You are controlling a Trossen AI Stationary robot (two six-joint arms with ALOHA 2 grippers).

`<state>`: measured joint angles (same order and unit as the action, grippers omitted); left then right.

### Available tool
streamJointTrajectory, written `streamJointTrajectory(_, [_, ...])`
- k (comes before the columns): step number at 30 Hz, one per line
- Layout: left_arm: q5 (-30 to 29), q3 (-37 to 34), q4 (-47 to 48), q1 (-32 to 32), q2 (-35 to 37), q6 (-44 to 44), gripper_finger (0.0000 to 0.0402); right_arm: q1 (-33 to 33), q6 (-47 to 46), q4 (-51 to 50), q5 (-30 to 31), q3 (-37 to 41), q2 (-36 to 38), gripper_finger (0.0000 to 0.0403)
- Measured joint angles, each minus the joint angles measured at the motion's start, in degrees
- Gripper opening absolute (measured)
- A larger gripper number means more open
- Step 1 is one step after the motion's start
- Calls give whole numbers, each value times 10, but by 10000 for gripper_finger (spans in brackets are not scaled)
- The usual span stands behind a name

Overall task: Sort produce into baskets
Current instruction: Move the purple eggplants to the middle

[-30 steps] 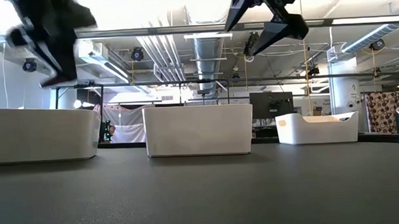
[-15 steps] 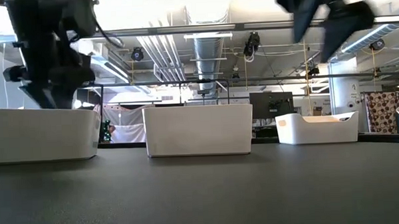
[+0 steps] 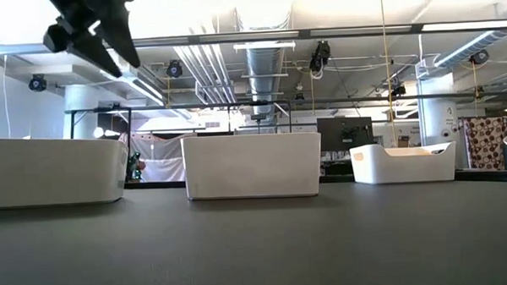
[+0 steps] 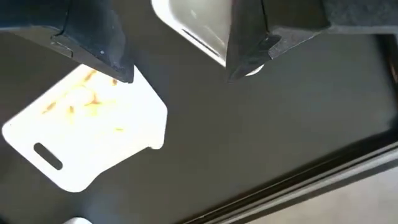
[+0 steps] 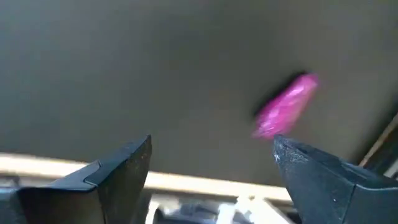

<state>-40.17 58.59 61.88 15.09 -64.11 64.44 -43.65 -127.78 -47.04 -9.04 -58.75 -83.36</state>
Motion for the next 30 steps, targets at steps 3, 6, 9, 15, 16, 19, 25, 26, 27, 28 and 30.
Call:
streamJointTrajectory(3, [-5,8,-2,20,-5,1,237,-27,-39,-2,-23,14,-32,325])
streamJointTrajectory(6, [-5,9,-4,36,-11,7,237,-34,-45,-1,-84,19,-77,325])
streamJointTrajectory(9, [-3,5,-2,50,-16,15,237,-36,-22,2,-145,16,-119,325])
streamJointTrajectory(15, [-2,0,-2,61,-26,25,237,-33,35,1,-155,10,-157,324])
streamJointTrajectory(16, [-3,-1,-3,61,-28,25,237,-30,46,2,-151,11,-158,322])
streamJointTrajectory(19, [-7,-1,-5,61,-35,25,237,-20,63,4,-150,11,-154,301])
streamJointTrajectory(25, [-3,-2,-9,64,-55,27,237,-6,111,12,-141,13,-152,208])
streamJointTrajectory(26, [4,-2,-10,65,-59,27,237,-4,121,15,-140,15,-152,189])
streamJointTrajectory(27, [7,-2,-11,68,-62,29,237,-2,130,17,-139,15,-152,171])
streamJointTrajectory(28, [7,-2,-13,72,-66,34,237,0,137,18,-138,16,-152,154])
streamJointTrajectory(30, [5,-2,-14,81,-70,47,237,6,155,16,-134,13,-152,122])
